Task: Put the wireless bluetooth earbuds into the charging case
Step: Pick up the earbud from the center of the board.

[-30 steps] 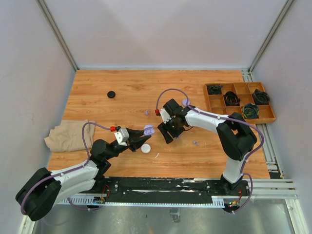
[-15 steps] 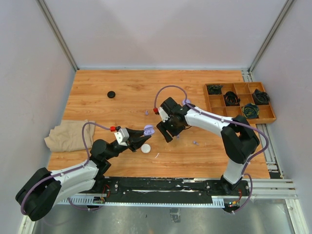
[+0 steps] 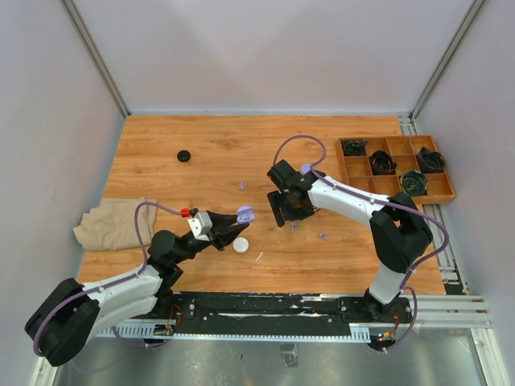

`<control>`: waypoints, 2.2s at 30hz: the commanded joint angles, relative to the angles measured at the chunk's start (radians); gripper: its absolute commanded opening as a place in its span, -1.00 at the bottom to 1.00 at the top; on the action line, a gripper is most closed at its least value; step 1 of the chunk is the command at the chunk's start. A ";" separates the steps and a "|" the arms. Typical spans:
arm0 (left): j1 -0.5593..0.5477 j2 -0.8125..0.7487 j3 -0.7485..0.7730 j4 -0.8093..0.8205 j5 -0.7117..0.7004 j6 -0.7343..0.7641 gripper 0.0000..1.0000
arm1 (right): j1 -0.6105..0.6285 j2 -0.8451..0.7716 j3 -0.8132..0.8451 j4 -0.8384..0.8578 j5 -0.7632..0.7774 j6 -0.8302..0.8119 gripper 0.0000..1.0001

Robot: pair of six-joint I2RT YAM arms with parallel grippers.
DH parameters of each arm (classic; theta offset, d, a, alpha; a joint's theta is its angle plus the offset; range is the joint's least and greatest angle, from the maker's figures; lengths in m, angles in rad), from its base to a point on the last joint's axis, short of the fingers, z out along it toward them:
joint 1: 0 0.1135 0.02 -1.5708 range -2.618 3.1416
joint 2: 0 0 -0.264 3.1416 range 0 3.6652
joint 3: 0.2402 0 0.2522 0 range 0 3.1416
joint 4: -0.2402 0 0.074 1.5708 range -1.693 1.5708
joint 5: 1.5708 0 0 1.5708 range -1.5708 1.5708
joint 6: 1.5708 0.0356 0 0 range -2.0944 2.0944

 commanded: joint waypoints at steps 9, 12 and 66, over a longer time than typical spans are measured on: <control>-0.004 -0.022 0.017 0.009 0.003 0.003 -0.99 | -0.025 0.074 -0.049 0.057 0.091 0.227 -0.02; -0.004 -0.019 0.017 0.009 0.005 0.001 -1.00 | -0.030 0.072 -0.066 0.067 0.106 0.240 -0.06; -0.004 0.082 -0.030 0.179 -0.131 -0.038 -0.99 | 0.123 -0.332 -0.133 0.251 0.237 0.008 -0.63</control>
